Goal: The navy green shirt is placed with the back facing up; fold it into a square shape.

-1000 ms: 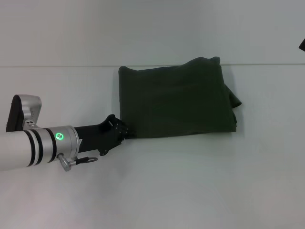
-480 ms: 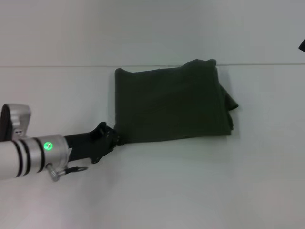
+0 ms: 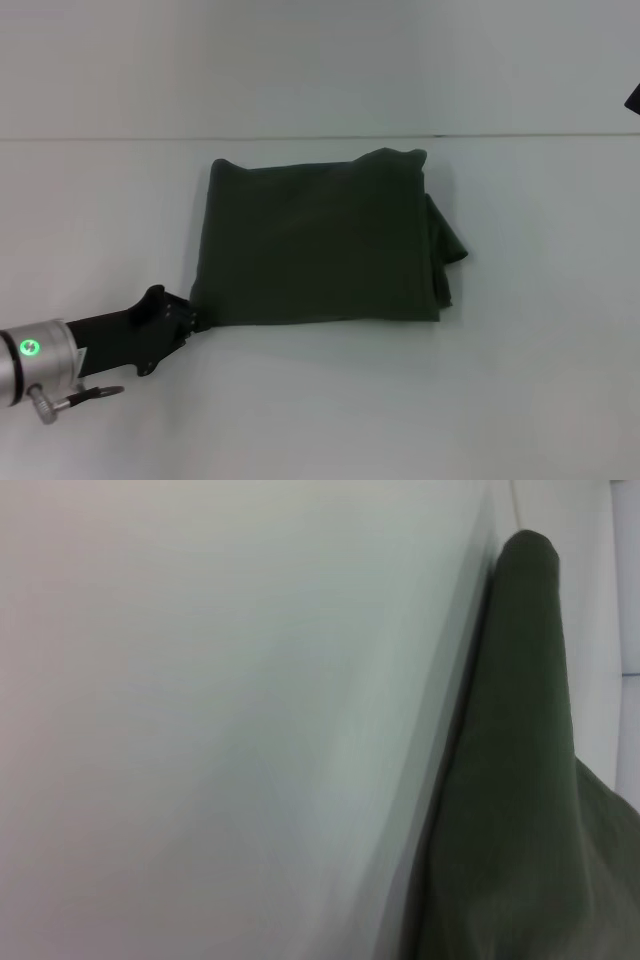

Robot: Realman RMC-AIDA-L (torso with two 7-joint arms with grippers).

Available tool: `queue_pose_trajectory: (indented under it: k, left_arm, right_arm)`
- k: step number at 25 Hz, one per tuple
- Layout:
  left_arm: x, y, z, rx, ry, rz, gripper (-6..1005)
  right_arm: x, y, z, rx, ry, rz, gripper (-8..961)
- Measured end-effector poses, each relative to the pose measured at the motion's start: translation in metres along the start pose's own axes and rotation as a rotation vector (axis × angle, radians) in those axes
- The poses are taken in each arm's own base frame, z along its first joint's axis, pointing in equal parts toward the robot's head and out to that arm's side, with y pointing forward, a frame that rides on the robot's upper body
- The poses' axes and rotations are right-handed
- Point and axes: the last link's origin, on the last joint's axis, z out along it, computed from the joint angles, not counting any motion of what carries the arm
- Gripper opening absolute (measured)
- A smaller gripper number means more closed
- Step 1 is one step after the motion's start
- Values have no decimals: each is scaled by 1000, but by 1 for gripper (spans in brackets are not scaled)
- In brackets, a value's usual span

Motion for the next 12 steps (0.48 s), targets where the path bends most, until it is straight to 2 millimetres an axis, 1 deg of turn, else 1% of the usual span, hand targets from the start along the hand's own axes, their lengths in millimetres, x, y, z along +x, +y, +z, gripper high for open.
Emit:
queue_pose_trajectory:
  k: [5,8,12]
  left_arm:
    - [0,-5,-9,-7,-4,-5,16]
    - [1,-2,-14,-25,-16,14,15]
    - [4,2,-25,-55,-51,60,23]
  right_arm:
    - [0,-3,0,12,-12,11,884]
    - [0,-4,1,14,-13,8,883]
    - [-1,-3,3,19,-2,-2,883]
